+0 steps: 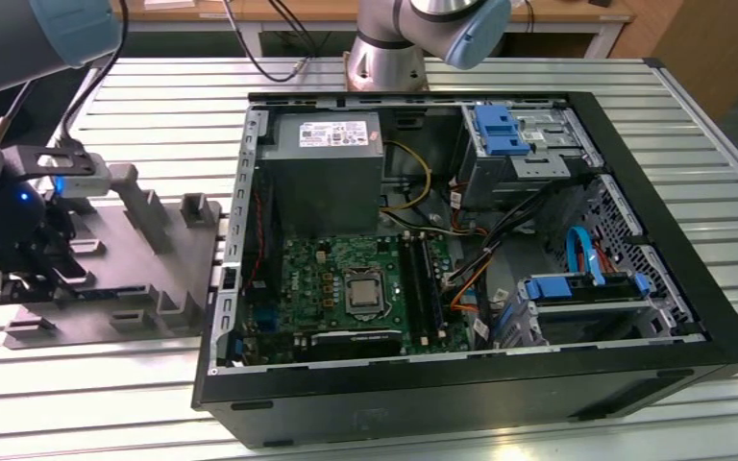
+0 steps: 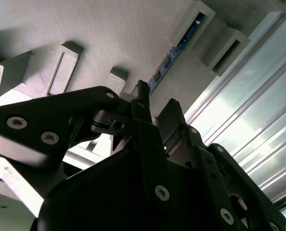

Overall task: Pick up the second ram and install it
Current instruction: 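Pick up the second ram and move it above second insertion slot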

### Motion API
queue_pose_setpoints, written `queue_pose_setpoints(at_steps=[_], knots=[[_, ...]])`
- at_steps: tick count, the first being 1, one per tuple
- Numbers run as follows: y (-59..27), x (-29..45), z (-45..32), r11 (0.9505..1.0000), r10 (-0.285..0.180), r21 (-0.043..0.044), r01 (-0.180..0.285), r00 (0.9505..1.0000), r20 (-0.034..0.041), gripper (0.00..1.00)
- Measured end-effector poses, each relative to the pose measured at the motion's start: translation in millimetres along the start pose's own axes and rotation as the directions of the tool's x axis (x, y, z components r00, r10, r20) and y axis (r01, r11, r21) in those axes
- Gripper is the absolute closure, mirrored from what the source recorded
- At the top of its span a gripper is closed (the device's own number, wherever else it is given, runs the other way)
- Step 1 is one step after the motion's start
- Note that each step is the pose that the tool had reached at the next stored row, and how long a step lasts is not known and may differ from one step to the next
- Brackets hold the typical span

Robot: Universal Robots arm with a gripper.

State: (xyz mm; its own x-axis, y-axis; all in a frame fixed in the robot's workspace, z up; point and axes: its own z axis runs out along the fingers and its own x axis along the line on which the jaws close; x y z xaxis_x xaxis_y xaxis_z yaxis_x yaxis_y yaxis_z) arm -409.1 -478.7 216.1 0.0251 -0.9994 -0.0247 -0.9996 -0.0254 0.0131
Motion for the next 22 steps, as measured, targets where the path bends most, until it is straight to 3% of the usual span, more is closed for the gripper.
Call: queue_pose_setpoints(at_steps=[9,10,17,20,22], knots=[[-0.4,0.4,16.3,1.0000,-0.009,-0.0009,0.009,1.0000,-0.0002,0.64],[-0.9,0.7,26.0,0.9999,-0.011,-0.0010,0.011,0.9999,-0.0001,0.64],[-1.0,0.9,36.2,0.9999,-0.011,-0.0012,0.011,0.9999,-0.0002,0.66],[-1.0,1.1,39.8,0.9999,-0.011,-0.0016,0.011,0.9999,-0.0005,0.79],[-1.1,1.1,39.6,0.9999,-0.011,-0.0013,0.011,0.9999,-0.0005,0.79]])
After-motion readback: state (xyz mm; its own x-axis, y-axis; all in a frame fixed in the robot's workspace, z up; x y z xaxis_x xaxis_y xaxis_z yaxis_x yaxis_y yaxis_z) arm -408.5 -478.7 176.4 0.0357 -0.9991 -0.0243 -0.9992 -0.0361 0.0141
